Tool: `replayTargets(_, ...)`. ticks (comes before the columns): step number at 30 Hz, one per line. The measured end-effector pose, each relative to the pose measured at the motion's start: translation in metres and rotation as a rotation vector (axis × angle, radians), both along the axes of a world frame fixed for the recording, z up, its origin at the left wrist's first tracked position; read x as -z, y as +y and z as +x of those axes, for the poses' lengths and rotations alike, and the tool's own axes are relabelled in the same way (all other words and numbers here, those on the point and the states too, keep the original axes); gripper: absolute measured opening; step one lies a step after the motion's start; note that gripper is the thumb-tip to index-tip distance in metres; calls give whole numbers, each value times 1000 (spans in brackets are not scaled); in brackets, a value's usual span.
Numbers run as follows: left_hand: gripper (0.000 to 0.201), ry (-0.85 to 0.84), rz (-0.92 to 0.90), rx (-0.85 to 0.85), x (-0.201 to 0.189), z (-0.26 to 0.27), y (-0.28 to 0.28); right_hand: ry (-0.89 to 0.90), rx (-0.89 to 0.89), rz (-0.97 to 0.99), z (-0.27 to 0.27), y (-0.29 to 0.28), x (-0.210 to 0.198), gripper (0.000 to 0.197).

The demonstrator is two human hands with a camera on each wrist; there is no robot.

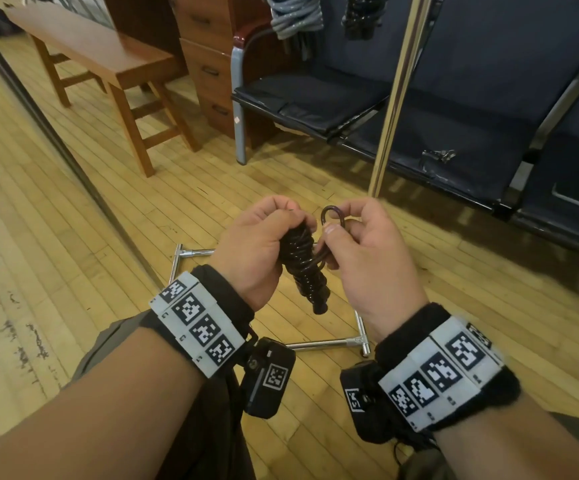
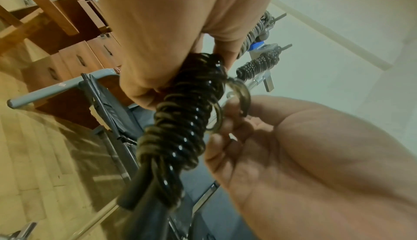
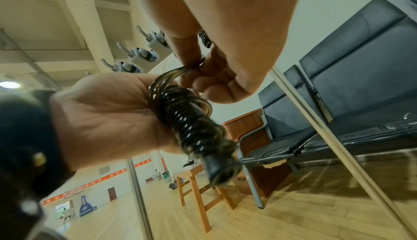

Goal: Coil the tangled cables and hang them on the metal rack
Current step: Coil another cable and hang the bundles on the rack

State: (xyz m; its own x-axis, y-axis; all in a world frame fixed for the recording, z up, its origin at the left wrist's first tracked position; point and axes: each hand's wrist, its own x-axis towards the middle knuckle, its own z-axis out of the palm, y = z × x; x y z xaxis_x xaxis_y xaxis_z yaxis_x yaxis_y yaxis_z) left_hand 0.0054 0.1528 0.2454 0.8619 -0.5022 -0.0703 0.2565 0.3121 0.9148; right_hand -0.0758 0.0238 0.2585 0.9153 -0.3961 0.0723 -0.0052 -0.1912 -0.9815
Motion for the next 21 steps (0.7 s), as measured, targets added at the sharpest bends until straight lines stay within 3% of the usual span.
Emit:
replayTargets(4, 16, -62, 75, 17, -10, -2, 29, -6, -40, 16, 2, 17, 0, 14)
replayTargets(9, 14, -2, 285, 29, -17, -9, 74, -9, -113, -73, -3, 45, 11, 15)
replayTargets(16, 11, 35, 459, 183, -39, -16, 106, 10, -124, -122, -12, 78, 20, 18)
replayTargets(21, 14, -14, 729, 310, -53, -4, 130, 25, -145, -129, -13, 106, 32, 20)
